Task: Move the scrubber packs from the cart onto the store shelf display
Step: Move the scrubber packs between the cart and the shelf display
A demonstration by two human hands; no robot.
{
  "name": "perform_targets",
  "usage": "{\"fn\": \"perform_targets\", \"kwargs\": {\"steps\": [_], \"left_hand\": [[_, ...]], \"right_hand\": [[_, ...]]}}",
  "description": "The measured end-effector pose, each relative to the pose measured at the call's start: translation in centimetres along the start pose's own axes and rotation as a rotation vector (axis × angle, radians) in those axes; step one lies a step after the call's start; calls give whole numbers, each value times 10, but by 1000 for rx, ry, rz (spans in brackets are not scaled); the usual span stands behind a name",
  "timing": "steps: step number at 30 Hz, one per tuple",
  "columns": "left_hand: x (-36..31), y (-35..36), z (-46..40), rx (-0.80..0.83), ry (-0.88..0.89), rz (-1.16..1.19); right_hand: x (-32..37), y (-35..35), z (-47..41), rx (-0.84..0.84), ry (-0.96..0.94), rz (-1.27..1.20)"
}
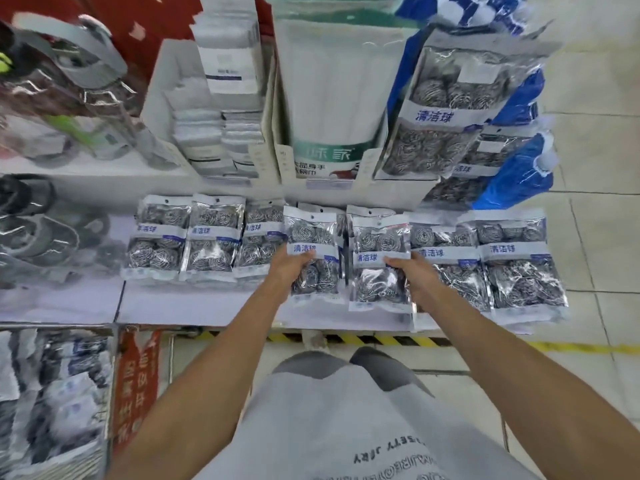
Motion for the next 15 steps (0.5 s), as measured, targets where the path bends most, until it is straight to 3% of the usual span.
{"fn": "perform_targets", "kwargs": {"steps": [11, 15], "left_hand": [[-19, 18, -54, -84, -63, -76], [-28, 17, -62, -183, -51, -134]], "right_hand": [[3, 12, -67, -3, 46, 72], [4, 17, -85, -8, 49, 101]]}}
Point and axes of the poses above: each hand's wrist, its own z-axis away from the middle knuckle, its own y-axis out of the palm, x = y × z, the point moved 7 cm from there along -z, towards the middle knuckle, and after that the axes turned 9 degrees about -y, right-handed, at the moved point
